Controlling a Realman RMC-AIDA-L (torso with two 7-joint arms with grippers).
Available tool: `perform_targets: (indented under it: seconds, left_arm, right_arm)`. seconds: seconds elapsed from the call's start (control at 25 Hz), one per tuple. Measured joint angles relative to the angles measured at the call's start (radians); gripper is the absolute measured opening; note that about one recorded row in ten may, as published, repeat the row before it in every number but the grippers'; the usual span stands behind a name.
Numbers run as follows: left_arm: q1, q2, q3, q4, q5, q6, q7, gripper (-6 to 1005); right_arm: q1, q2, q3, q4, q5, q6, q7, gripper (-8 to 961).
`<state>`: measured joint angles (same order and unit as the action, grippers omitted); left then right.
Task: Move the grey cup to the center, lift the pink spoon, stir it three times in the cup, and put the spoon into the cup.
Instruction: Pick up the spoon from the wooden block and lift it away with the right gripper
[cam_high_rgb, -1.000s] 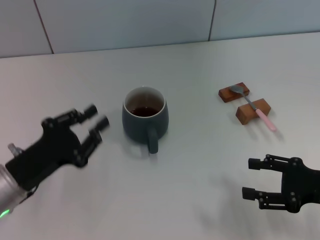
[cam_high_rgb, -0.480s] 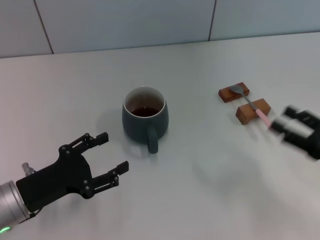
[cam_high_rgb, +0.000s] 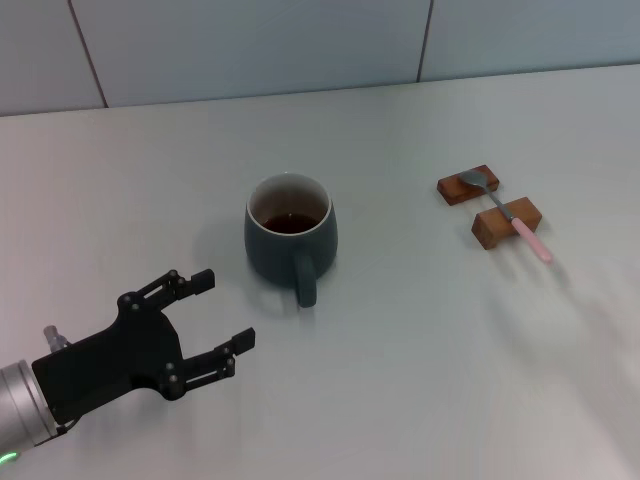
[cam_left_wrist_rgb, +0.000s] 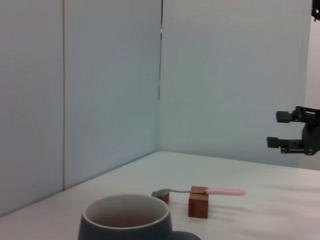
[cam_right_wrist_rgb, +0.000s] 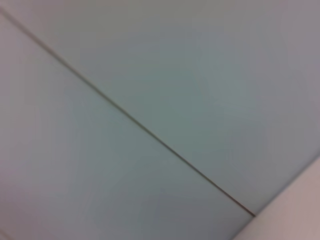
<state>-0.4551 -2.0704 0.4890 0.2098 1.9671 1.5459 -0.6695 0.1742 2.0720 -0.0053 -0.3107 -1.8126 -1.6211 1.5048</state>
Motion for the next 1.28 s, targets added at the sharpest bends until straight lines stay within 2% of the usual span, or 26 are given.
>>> perform_targets:
  seconds: [0.52, 0.96, 1.28]
  left_arm:
    - [0.011, -0.002, 0.002, 0.055, -0.008, -0.027, -0.001, 844]
    - [0.012, -0.002, -0.004, 0.060, -0.027, -0.037, -0.003, 844]
    - [0.008, -0.002, -0.004, 0.060, -0.028, -0.039, -0.004, 844]
  right_arm:
    - [0.052, -0.001, -0.009, 0.029, -0.056, 0.112, 0.025, 759]
    - [0.069, 0.000, -0.008, 0.041, -0.072, 0.129, 0.031, 754]
    - [0.099, 0.002, -0.009, 0.095, -0.091, 0.206, 0.060, 750]
